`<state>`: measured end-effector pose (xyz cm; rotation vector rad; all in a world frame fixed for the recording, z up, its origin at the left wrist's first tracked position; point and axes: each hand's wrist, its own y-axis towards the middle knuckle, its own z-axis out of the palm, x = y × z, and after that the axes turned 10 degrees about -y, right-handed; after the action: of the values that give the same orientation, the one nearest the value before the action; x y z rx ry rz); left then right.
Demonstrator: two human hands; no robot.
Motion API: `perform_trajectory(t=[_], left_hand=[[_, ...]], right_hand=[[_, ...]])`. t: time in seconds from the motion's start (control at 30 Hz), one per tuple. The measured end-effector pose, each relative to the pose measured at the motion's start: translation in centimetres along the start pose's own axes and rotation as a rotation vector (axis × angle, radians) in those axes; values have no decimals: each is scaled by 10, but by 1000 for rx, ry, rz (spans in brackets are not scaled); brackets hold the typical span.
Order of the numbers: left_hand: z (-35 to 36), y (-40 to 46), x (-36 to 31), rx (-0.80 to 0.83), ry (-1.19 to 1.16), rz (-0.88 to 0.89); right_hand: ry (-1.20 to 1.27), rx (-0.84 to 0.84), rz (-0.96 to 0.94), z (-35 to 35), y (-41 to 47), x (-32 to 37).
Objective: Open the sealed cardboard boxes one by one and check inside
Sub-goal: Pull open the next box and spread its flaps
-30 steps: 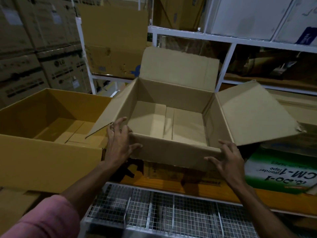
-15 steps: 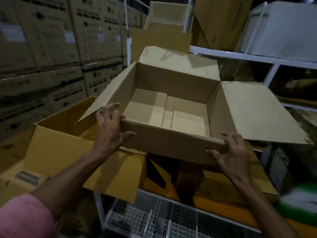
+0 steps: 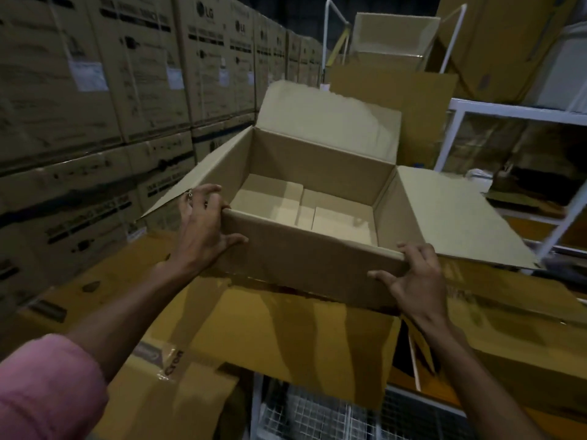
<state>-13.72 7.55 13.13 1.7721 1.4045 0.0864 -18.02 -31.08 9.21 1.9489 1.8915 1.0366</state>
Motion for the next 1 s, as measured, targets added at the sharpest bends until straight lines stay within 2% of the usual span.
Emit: perform_trajectory(t=[0.2, 0.53, 0.7, 0.87, 1.0], left_hand=[[3, 25, 46, 97, -74, -81], [32, 61, 71, 224, -124, -136], [52, 68, 78, 296, -123, -180], [73, 60, 86, 334, -141, -221], [76, 68, 94, 384, -102, -226]], right_hand=[[-42, 71, 48, 22, 15, 41], [-142, 184, 92, 38, 53, 47], [-168, 265, 199, 51, 57, 54], [-267, 397, 322, 59, 61, 59], [-297, 481, 299, 60, 66, 53]])
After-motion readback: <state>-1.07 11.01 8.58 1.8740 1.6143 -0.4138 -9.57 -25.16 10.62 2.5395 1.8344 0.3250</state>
